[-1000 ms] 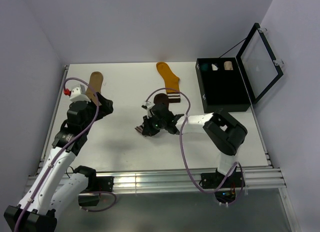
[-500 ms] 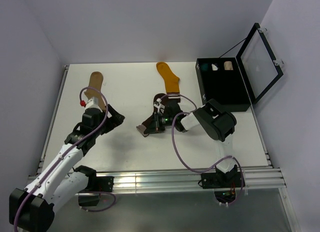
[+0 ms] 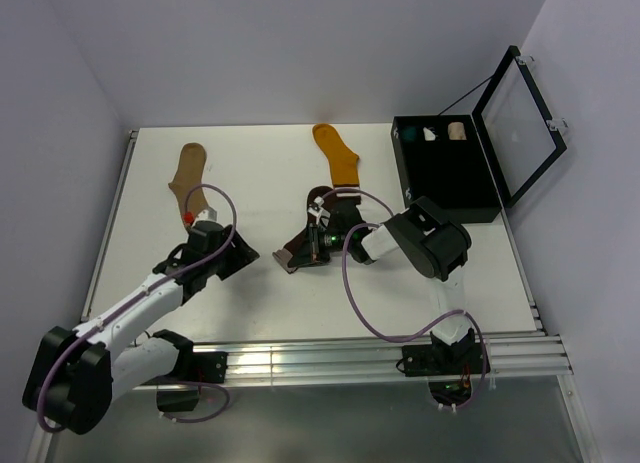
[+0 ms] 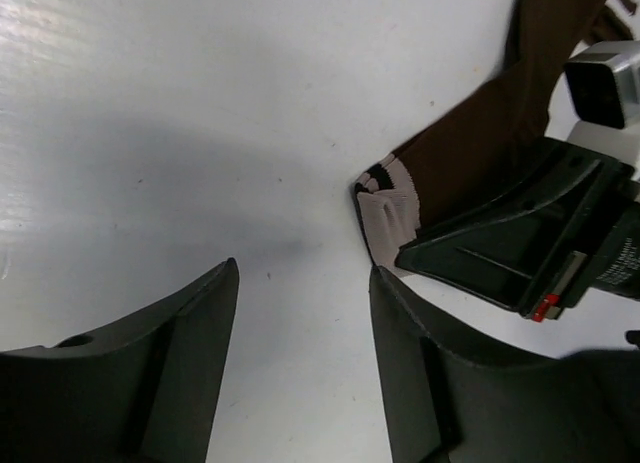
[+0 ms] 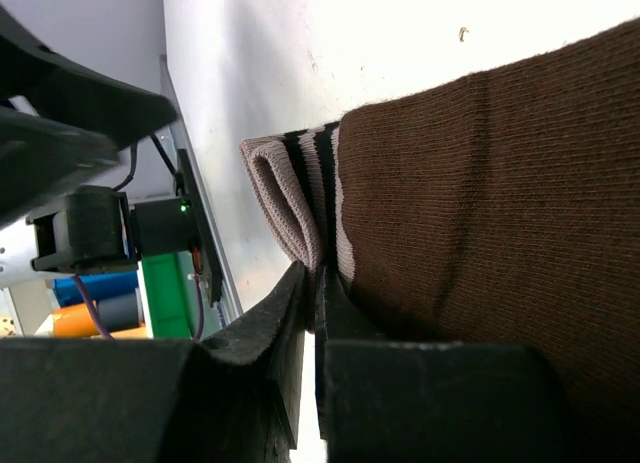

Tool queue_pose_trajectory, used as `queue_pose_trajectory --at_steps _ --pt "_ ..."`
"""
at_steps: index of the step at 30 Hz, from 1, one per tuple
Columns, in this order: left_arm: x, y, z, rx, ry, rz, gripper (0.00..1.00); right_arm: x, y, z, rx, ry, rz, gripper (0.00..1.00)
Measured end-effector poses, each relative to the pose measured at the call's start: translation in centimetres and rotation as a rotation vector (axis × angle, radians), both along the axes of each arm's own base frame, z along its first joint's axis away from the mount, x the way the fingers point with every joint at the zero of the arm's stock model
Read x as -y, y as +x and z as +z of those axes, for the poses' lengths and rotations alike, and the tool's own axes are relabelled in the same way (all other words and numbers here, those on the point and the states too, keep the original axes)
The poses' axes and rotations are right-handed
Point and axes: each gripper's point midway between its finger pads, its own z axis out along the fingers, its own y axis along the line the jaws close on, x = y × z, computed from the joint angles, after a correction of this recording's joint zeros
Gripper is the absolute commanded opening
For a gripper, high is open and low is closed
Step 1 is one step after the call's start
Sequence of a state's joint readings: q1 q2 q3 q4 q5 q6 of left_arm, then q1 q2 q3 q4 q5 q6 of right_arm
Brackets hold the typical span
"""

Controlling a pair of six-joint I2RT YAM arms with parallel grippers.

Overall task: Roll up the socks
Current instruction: Roll the sock at the center of the board.

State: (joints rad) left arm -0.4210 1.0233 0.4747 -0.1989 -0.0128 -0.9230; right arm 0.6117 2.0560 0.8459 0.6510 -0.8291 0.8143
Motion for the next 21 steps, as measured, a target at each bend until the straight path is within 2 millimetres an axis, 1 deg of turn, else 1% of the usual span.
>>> queue_pose_trajectory --at_steps 5,8,10,15,18,21 --pt "0.9 -0.4 -2.5 -0.090 0.026 -0.038 0.60 0.0 0.0 0.0 -0.001 0.001 0.000 0.00" --pt "1.7 -0.4 -3.5 -0.141 0.038 -0.065 0.57 0.0 0.0 0.0 -0.001 0.000 0.000 0.00" --pt "2.3 -0.2 -4.0 -0.162 0.041 -0.081 0.56 0.0 0.0 0.0 -0.001 0.001 0.000 0.00" --pt "3.4 0.4 -4.7 -0.190 0.043 -0.104 0.49 0.0 0.0 0.0 -0.005 0.001 -0.001 0.00" --pt "3.9 1.0 -4.8 -0.191 0.039 -0.112 0.44 0.0 0.0 0.0 -0.008 0.001 -0.002 0.00" --pt "4.3 1.6 -4.9 -0.192 0.037 -0.112 0.43 0.0 0.0 0.0 -0.008 0.001 -0.003 0.00"
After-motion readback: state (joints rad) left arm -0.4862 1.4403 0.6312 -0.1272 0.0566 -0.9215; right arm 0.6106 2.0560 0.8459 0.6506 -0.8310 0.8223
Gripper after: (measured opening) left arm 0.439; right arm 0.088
